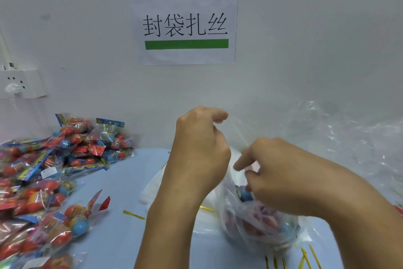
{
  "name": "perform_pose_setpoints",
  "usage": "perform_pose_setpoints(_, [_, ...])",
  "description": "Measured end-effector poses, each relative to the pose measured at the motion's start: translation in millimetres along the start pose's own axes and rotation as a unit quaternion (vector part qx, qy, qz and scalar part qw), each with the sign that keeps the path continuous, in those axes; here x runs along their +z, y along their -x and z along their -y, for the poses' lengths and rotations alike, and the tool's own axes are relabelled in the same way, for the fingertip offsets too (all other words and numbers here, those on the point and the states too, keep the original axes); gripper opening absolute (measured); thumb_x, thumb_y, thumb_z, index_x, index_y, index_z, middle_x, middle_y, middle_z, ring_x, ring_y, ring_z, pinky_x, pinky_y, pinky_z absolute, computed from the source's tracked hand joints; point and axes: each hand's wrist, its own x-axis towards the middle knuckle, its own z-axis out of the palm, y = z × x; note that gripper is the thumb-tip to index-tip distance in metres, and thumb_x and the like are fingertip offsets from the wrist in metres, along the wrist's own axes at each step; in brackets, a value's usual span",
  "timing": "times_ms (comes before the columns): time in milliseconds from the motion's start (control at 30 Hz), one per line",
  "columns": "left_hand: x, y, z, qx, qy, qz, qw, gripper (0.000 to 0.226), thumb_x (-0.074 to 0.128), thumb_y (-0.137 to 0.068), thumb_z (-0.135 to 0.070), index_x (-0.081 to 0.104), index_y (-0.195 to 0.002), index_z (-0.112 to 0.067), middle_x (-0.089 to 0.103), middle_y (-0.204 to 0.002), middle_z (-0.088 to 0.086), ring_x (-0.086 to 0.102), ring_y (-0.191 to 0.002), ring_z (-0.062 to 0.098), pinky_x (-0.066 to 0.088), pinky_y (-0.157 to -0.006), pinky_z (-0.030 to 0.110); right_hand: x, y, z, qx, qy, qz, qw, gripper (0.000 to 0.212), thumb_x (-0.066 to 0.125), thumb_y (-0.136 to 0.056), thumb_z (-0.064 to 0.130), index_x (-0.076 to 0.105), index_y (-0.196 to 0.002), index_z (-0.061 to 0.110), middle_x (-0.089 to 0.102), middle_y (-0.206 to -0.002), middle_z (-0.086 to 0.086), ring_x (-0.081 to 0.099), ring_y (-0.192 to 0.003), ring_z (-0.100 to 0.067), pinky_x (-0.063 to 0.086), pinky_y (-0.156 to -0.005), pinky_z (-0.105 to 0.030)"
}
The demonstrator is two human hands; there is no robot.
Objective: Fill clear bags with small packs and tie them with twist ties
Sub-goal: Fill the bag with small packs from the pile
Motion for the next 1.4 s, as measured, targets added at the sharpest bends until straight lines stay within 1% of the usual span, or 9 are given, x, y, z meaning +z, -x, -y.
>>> perform_pose_setpoints(233, [-3.0, -0.4, 4.0, -0.058, 0.050, -0.005, 0.997, 0.033, 0.054, -0.091, -0.005, 0.074, -0.111, -0.021, 0.070, -0.097, -0.011, 0.064, -0.083, 0.000, 0.051, -0.080, 0.015, -38.5, 18.0, -36.3, -0.197, -0.246, -0.162, 0.935, 0.021, 0.063, -0.080, 0.037, 0.076, -0.095, 0.044, 0.076, -0.082, 0.014, 0.073, -0.070, -0.005, 0.054, -0.059, -0.013])
perform_pose_setpoints(400, [1.0, -0.6, 9.2, -0.078, 0.094, 0.041, 0.992, 0.036, 0.073, -0.086, -0.015, 0.068, -0.115, -0.035, 0.063, -0.096, -0.016, 0.059, -0.076, -0.010, 0.043, -0.058, 0.002, -32.1, 13.3, -59.2, -0.005, -0.115, -0.175, 0.978, 0.071, 0.053, -0.051, 0.095, 0.049, -0.112, 0.058, 0.061, -0.094, 0.019, 0.065, -0.079, 0.002, 0.045, -0.063, -0.021])
perform_pose_setpoints(533, [1.0, -0.6, 10.8, -0.070, 0.121, 0.042, 0.989, 0.038, 0.066, -0.086, -0.003, 0.074, -0.095, -0.039, 0.065, -0.096, -0.011, 0.062, -0.071, -0.003, 0.040, -0.049, 0.006, -23.9, 0.1, -60.9, 0.031, -0.123, -0.139, 0.982, 0.019, 0.070, -0.080, 0.037, 0.064, -0.099, 0.040, 0.070, -0.077, 0.009, 0.067, -0.069, -0.008, 0.049, -0.054, -0.025])
perform_pose_setpoints(667, [-4.4, -4.9, 21.9, -0.079, 0.309, -0.025, 0.947, 0.035, 0.070, -0.078, 0.008, 0.072, -0.067, -0.025, 0.072, -0.078, -0.008, 0.062, -0.063, 0.007, 0.048, -0.057, 0.017, -25.1, -2.5, -77.3, 0.050, -0.283, -0.254, 0.923, 0.019, 0.062, -0.076, 0.021, 0.073, -0.084, 0.034, 0.071, -0.061, 0.005, 0.066, -0.056, -0.010, 0.044, -0.054, -0.027])
perform_pose_setpoints(800, [-7.4, 0.8, 49.8, -0.090, 0.531, 0.102, 0.836, 0.053, 0.090, -0.060, -0.036, 0.067, -0.108, -0.036, 0.070, -0.117, -0.001, 0.067, -0.102, 0.014, 0.055, -0.079, 0.027, -16.9, -11.0, -85.7, 0.069, -0.367, -0.255, 0.892, 0.014, 0.061, -0.082, 0.015, 0.074, -0.084, 0.019, 0.068, -0.057, 0.009, 0.064, -0.051, -0.003, 0.041, -0.041, -0.015])
perform_pose_setpoints(900, [-4.1, 11.0, 73.7, -0.111, 0.455, 0.223, 0.855, 0.118, 0.096, -0.031, -0.056, 0.049, -0.137, -0.035, 0.059, -0.139, -0.010, 0.055, -0.128, 0.007, 0.048, -0.098, 0.036, -13.2, -15.9, -87.9, 0.076, -0.413, -0.268, 0.867, 0.012, 0.062, -0.087, 0.014, 0.074, -0.086, 0.018, 0.066, -0.054, 0.006, 0.063, -0.048, -0.002, 0.042, -0.041, -0.012])
perform_pose_setpoints(1033, [25.8, 23.2, 45.9, -0.085, 0.262, 0.373, 0.886, 0.134, 0.088, -0.032, -0.040, 0.023, -0.150, -0.046, 0.058, -0.132, -0.028, 0.056, -0.114, -0.015, 0.044, -0.090, 0.007, -9.9, -18.7, -81.9, 0.080, -0.453, -0.258, 0.850, 0.012, 0.061, -0.089, 0.009, 0.072, -0.084, 0.009, 0.061, -0.052, 0.004, 0.057, -0.044, -0.007, 0.046, -0.045, -0.016])
perform_pose_setpoints(1133, [62.8, 30.1, 7.2, 0.021, 0.260, 0.315, 0.912, 0.095, 0.090, -0.049, -0.040, 0.036, -0.119, -0.075, 0.068, -0.105, -0.032, 0.064, -0.099, -0.011, 0.048, -0.082, 0.006, -3.8, -22.3, -62.8, 0.056, -0.470, -0.222, 0.853, 0.016, 0.057, -0.090, 0.002, 0.063, -0.075, 0.005, 0.058, -0.048, 0.002, 0.053, -0.041, -0.011, 0.049, -0.048, -0.021])
perform_pose_setpoints(1400, [62.8, 16.1, 13.9, -0.069, 0.370, 0.048, 0.925, 0.013, 0.071, -0.089, -0.011, 0.077, -0.087, -0.023, 0.077, -0.081, 0.001, 0.071, -0.074, 0.009, 0.053, -0.065, 0.021, -15.1, -7.6, -40.5, -0.100, -0.417, -0.170, 0.887, 0.019, 0.073, -0.086, 0.038, 0.076, -0.102, 0.029, 0.076, -0.095, 0.010, 0.074, -0.086, -0.007, 0.060, -0.076, -0.021])
